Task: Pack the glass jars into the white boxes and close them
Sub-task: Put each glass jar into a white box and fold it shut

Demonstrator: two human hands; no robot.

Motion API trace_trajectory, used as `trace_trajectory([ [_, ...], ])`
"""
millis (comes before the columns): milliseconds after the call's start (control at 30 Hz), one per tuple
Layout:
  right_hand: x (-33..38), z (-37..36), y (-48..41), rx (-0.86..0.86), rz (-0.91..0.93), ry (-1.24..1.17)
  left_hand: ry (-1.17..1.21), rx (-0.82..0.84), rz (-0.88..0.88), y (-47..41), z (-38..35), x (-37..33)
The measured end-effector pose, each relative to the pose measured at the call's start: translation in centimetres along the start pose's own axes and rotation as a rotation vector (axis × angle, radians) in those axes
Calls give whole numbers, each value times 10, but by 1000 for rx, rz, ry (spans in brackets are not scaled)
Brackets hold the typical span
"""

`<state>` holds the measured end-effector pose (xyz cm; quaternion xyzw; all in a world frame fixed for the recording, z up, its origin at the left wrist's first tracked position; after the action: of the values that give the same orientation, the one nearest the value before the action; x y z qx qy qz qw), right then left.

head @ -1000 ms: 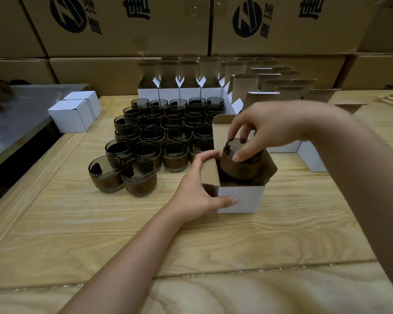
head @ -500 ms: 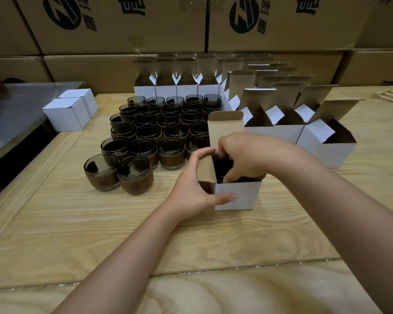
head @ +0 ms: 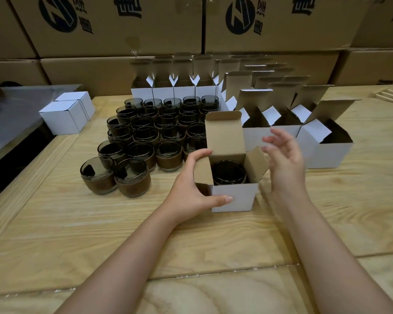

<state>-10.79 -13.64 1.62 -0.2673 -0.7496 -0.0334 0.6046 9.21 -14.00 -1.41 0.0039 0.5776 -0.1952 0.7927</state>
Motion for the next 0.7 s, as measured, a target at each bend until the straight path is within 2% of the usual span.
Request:
trace_trajectory([
  [67, -21, -14, 9, 143, -132, 14, -2, -8, -6, 0, 0, -2],
  [133, -29, -29, 16, 296, -182, 23, 14, -20, -15, 0, 0, -3],
  [200, -28, -38, 21, 377, -210, -8, 47, -29, -8, 1, -1, -1],
  [567, -21, -41, 20, 386, -149, -114, -3, -20, 0, 3, -3, -9],
  [700, -17, -44, 24, 514, -103, -109, 14, -27, 9, 4, -1, -10],
])
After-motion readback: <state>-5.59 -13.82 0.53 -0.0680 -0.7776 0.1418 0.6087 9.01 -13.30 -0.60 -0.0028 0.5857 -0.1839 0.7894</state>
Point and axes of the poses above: each hand's wrist, its own y-axis away from the middle knuckle, its own z-axis out of the back of the hand, x = y × z, the point moved 8 cm from there along -y, towards the middle knuckle, and after that the axes turned 4 degrees about z, right-handed, at the moved point
